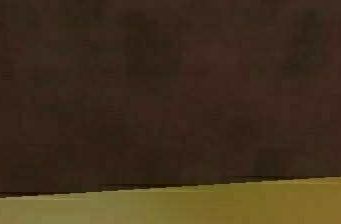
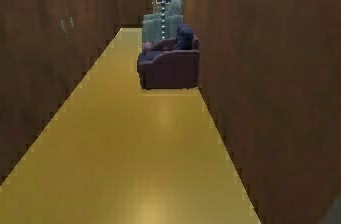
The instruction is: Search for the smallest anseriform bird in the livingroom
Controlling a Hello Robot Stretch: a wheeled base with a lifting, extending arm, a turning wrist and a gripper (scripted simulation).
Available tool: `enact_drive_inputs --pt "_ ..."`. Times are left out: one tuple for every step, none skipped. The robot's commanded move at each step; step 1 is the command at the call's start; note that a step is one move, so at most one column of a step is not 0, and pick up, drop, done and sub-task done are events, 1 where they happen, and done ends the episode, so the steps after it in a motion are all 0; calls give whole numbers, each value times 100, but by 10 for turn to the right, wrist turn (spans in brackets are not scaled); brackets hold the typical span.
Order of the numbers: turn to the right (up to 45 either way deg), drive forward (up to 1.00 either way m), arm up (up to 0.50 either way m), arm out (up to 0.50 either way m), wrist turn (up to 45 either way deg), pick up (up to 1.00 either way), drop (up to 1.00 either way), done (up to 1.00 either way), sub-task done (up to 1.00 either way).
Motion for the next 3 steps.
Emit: enact_drive_inputs --pt "0 15 0 0 0 0 0 0 0" --pt "-360 0 0 0 0 0 0 0 0" --pt "0 45 0 0 0 0 0 0 0"
